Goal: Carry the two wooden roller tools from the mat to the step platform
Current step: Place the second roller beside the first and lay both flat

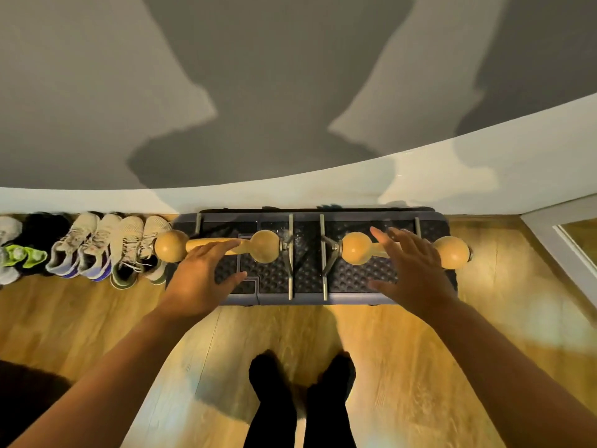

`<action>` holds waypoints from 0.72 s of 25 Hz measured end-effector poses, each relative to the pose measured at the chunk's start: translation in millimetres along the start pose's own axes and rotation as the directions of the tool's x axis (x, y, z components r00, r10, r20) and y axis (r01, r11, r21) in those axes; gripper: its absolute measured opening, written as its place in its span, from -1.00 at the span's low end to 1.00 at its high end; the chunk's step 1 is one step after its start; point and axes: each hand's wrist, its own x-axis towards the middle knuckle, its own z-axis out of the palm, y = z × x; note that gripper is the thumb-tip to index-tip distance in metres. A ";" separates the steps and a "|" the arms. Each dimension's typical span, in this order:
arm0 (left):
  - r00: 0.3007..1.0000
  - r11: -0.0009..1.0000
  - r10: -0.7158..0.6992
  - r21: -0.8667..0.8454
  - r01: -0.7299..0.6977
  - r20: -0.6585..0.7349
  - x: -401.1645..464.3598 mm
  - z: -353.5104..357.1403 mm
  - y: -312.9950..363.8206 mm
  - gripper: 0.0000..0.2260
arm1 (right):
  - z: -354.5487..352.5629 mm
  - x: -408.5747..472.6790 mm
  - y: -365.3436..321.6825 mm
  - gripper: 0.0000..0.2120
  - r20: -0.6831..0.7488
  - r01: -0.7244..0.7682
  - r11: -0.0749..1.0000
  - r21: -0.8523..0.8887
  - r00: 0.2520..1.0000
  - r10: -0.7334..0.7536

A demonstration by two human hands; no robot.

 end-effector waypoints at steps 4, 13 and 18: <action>0.997 0.984 0.067 0.169 -0.060 -0.037 31.5 22.2 -11.7 0.02 | 12.9 15.8 22.5 0.16 0.024 0.026 0.991 -0.133 0.999 -0.023; 0.979 0.903 0.185 0.379 -0.204 0.085 91.7 65.4 -64.1 0.10 | 56.3 75.9 63.7 0.23 0.172 0.010 0.961 -0.278 0.984 0.040; 0.983 0.904 0.156 0.387 -0.182 0.096 105.7 66.8 -73.6 0.10 | 55.9 84.6 68.8 0.20 0.218 -0.024 0.954 -0.297 0.972 0.092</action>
